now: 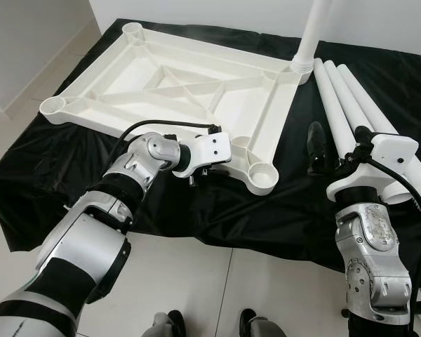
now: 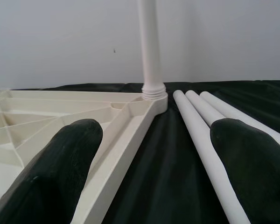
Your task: Building children table
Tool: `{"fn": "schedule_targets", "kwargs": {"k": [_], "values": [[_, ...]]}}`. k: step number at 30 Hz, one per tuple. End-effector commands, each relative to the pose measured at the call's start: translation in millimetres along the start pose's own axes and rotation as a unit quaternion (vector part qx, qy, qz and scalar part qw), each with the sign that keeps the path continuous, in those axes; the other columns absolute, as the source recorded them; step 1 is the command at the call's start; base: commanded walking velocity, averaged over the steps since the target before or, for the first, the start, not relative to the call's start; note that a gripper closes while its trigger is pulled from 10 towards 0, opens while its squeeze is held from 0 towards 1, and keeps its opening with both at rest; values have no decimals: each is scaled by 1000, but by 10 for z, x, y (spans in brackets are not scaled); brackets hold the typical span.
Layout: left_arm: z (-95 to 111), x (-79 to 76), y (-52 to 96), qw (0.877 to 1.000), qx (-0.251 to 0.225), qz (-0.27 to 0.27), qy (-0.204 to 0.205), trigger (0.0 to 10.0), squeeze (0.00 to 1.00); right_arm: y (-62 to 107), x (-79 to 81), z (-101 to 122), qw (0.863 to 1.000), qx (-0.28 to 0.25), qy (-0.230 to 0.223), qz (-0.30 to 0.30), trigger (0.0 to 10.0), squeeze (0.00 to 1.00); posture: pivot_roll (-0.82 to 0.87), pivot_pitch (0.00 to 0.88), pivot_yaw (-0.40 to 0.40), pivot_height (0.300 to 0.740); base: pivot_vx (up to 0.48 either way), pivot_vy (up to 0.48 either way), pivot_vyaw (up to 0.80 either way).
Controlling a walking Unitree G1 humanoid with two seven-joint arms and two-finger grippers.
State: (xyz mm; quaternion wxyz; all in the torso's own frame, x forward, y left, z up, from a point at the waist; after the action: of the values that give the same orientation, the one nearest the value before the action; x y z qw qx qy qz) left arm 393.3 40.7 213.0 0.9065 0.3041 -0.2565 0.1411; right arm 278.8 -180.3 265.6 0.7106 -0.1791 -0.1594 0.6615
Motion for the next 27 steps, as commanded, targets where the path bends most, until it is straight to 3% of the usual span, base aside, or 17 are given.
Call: {"fn": "schedule_targets", "kwargs": {"k": [1, 9, 10, 11, 12, 13, 14, 15, 22, 27], "values": [[-358, -242, -64, 997, 45, -28, 61, 0, 0, 12, 5, 11, 1000, -1, -1, 0, 10000, 0, -131, 277, 71, 740, 0, 0, 0], [-369, -268, -65, 997, 39, -33, 63, 0, 0, 0, 12, 5, 1000, -2, -2, 1, 10000, 0, -127, 260, 70, 740, 0, 0, 0], [-366, -278, -79, 996, 35, -30, 71, 1373, 0, -6, 18, 5, 1000, -3, -3, 2, 10000, 0, -124, 254, 70, 740, 0, 0, 0], [-344, -297, -108, 996, 25, -26, 80, 3922, 0, -16, 27, 5, 1000, -5, -4, 4, 10000, 0, -122, 247, 69, 740, 0, 0, 0], [-344, -297, -108, 996, 25, -26, 80, 3922, 0, -16, 27, 5, 1000, -5, -4, 4, 10000, 0, -122, 247, 69, 740, 0, 0, 0], [-322, -311, -133, 996, 17, -23, 84, 5451, 0, -27, 34, 5, 1000, -6, -6, 5, 10000, 0, -122, 244, 67, 740, 0, 0, 0], [-322, -311, -133, 996, 17, -23, 84, 5451, 0, -27, 34, 5, 1000, -6, -6, 5, 10000, 0, -122, 244, 67, 740, 0, 0, 0], [-297, -335, -159, 996, 10, -24, 85, 10000, 0, -40, 41, 6, 1000, -8, -7, 6, 10000, 0, -116, 246, 66, 740, 0, 0, 0], [-179, -446, -214, 996, -26, -49, 77, 10000, 0, -79, 50, 1, 1000, -10, -8, 8, 10000, 0, -112, 237, 63, 740, 0, 0, 0], [-44, -717, -244, 992, -63, -106, 42, 10000, 0, -125, 41, 3, 1000, -16, -8, 7, 10000, 0, -104, 227, 67, 740, 0, 0, 0]]}}
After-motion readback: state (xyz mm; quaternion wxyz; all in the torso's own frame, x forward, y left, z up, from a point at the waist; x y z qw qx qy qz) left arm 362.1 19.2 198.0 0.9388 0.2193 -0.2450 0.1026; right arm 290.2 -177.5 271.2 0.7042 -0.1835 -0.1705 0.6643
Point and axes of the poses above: a point about 5 cm out from each wrist's last joint towards the gripper, its own y axis pointing back from the gripper into the wrist, its own z axis along the axis of the wrist's last joint, x = y × z, the point moved 2 cm from there along -y, pointing out of the wrist towards the gripper, and after that the axes turned 4 degrees about y, right-handed, at the moved point
